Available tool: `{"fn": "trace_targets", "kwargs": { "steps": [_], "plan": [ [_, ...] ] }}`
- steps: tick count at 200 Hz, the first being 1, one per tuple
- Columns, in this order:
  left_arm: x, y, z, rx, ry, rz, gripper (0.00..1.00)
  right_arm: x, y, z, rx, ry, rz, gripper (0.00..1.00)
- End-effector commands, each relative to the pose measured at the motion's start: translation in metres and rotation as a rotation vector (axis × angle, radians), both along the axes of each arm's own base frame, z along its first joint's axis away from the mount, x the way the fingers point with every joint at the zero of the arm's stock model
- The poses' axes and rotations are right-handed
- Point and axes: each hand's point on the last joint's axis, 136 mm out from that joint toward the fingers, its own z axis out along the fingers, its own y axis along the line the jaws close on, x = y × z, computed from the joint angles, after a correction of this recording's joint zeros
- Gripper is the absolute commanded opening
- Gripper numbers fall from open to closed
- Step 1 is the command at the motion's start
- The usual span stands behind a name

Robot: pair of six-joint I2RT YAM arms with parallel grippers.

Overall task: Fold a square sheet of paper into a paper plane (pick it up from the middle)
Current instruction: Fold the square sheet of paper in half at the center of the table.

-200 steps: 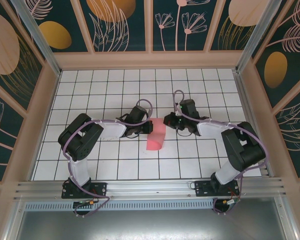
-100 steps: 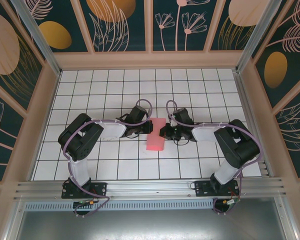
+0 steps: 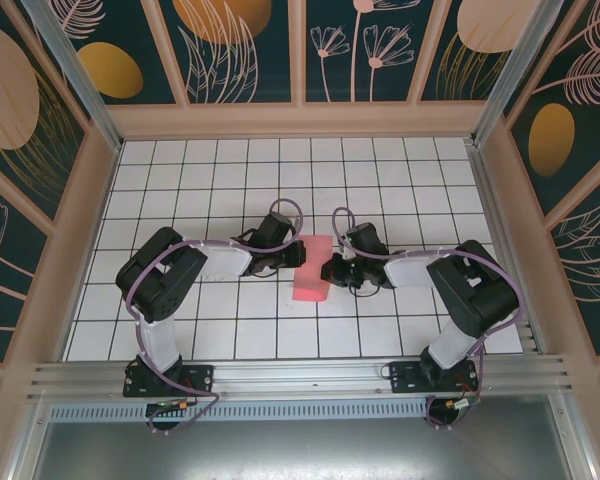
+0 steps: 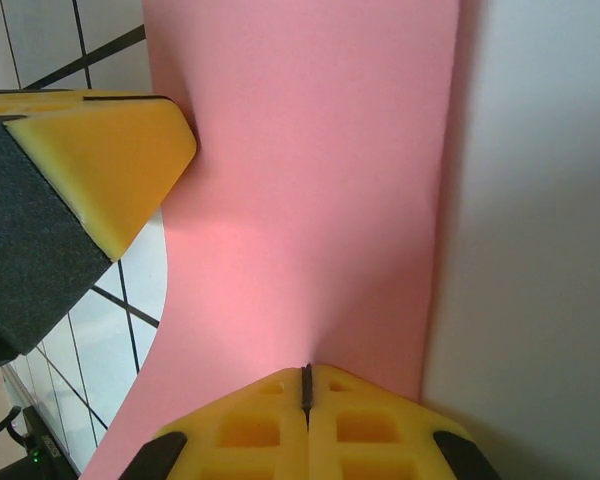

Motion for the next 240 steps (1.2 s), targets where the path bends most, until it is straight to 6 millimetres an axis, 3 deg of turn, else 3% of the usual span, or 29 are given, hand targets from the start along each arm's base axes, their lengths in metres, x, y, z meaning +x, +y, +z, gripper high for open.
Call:
{"fn": "trace_targets", "kwargs": {
  "steps": [1, 23, 44, 60, 94, 138, 202, 217, 240],
  "plan": [
    [-0.046, 0.089, -0.093, 0.369, 0.226, 0.117, 0.0, -0.028, -0.018, -0.021, -0.091, 0.073, 0.024, 0.0],
    [-0.045, 0.088, -0.092, 0.362, 0.224, 0.122, 0.0, -0.021, -0.015, -0.004, -0.076, 0.029, 0.029, 0.0],
    [-0.041, 0.088, -0.09, 0.355, 0.214, 0.15, 0.0, -0.008, 0.002, 0.025, 0.007, -0.032, 0.043, 0.0],
    [-0.035, 0.091, -0.088, 0.36, 0.2, 0.196, 0.0, -0.007, 0.016, 0.035, 0.055, -0.045, 0.063, 0.0],
    [-0.03, 0.089, -0.085, 0.336, 0.188, 0.221, 0.0, -0.011, 0.021, 0.024, 0.046, -0.022, 0.065, 0.0],
    [-0.034, 0.087, -0.087, 0.338, 0.197, 0.197, 0.0, -0.026, 0.005, 0.001, -0.04, 0.011, 0.065, 0.0],
    [-0.032, 0.085, -0.087, 0.34, 0.193, 0.18, 0.0, -0.041, -0.01, -0.017, -0.089, 0.011, 0.097, 0.0],
    [-0.032, 0.085, -0.088, 0.34, 0.196, 0.176, 0.0, -0.042, -0.01, -0.013, -0.082, 0.003, 0.103, 0.0],
    [-0.033, 0.084, -0.089, 0.34, 0.197, 0.169, 0.0, -0.027, 0.001, 0.013, -0.037, -0.069, 0.104, 0.0]
  ]
}}
